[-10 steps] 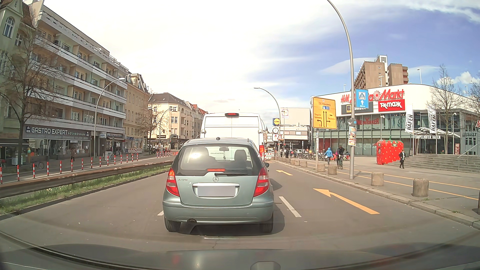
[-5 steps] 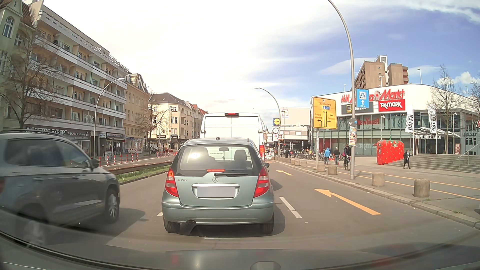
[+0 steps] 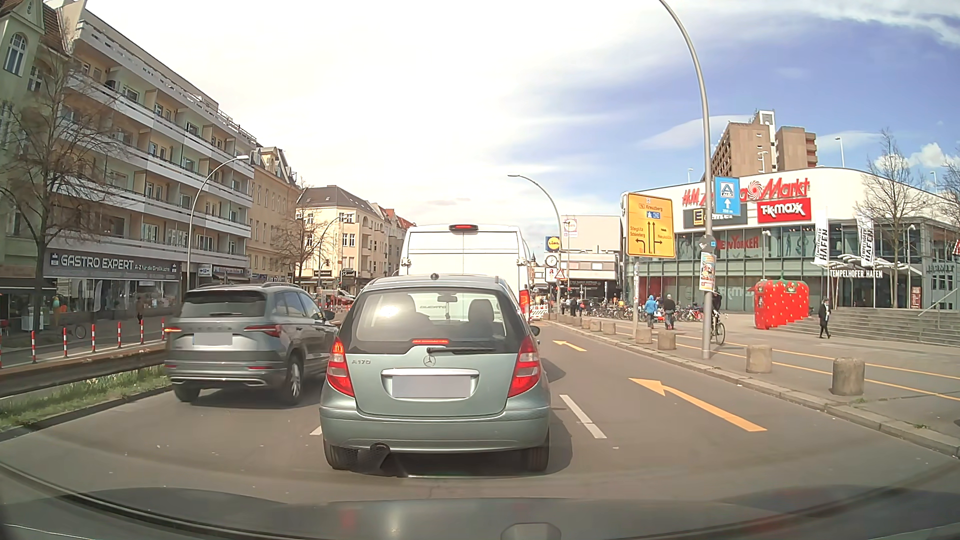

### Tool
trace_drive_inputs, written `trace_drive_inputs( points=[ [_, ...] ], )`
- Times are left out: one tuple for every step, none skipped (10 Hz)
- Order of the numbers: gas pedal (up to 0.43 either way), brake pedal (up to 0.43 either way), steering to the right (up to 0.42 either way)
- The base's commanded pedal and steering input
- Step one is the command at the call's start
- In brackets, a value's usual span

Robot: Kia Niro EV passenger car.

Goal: Follow the waypoints while adhering to traffic rules and regulations

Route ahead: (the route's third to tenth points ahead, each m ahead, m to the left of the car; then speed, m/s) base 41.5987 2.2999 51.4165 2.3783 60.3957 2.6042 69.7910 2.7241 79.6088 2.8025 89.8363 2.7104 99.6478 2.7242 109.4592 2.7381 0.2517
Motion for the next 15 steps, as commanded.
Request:
trace_drive_inputs(
  points=[
    [0.0, 0.146, -0.011],
    [0.0, 0.146, -0.011],
    [0.0, 0.146, -0.011],
    [0.0, 0.146, -0.011],
    [0.0, 0.14, -0.011],
    [0.0, 0.134, -0.011],
    [0.0, 0.128, -0.011],
    [0.0, 0.122, -0.011],
    [0.0, 0.104, -0.011],
    [0.0, 0.091, -0.011],
    [0.0, 0.091, -0.011],
    [0.0, 0.091, -0.011],
    [0.0, 0.091, -0.011],
    [0.0, 0.091, -0.011],
    [0.0, 0.091, -0.011]
  ],
)
